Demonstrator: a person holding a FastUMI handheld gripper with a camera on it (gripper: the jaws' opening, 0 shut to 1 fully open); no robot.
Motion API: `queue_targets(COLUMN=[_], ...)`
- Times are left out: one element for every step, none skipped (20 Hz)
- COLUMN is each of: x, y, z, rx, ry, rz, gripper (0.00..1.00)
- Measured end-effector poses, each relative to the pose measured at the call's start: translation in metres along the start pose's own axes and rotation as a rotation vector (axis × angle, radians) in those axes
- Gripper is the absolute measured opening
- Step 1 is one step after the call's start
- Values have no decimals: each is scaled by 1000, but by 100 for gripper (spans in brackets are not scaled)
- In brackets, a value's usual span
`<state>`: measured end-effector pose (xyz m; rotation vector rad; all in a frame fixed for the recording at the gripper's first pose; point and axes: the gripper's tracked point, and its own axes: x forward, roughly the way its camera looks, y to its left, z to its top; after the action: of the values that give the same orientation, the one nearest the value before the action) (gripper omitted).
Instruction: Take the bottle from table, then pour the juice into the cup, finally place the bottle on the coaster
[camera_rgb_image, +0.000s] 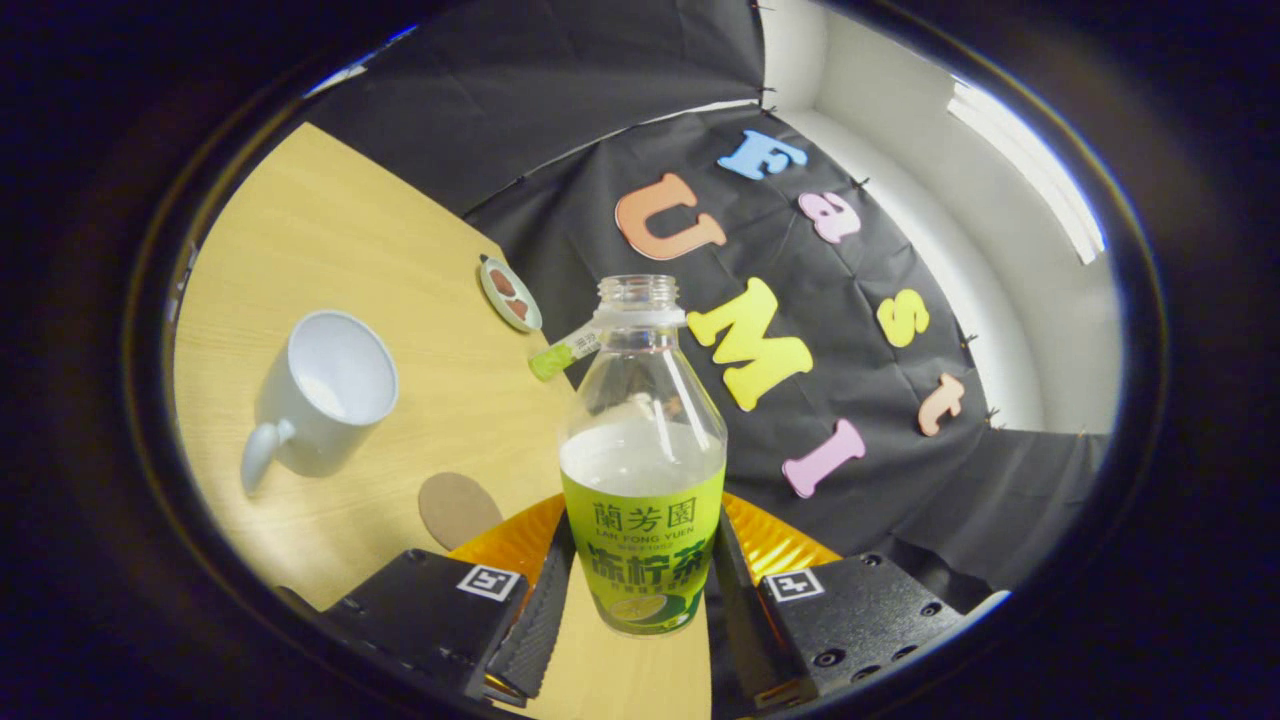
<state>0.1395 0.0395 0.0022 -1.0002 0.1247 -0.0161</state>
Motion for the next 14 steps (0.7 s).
queue_targets(x=[0,0,1,2,2,3,4,4,3,2,4,5,5,6], y=[-1,-2,-2,-2,-3,-3,-2,-3,-2,1,2,3,3,2], z=[0,2,4,4,5,5,5,6,7,9,9,10,11,12], rx=[-21,-46,-77,-111,-148,-182,-212,-240,-263,-285,-307,-330,-352,-374], ry=[2,3,3,1,-2,-7,-11,-16,-20,-24,-29,-33,-41,-47], rz=[-5,-14,-22,-32,-43,-53,-62,-73,-81,-86,-93,-100,-109,-116], gripper=[74,74,74,75,75,75,75,75,74,74,74,74,74,74])
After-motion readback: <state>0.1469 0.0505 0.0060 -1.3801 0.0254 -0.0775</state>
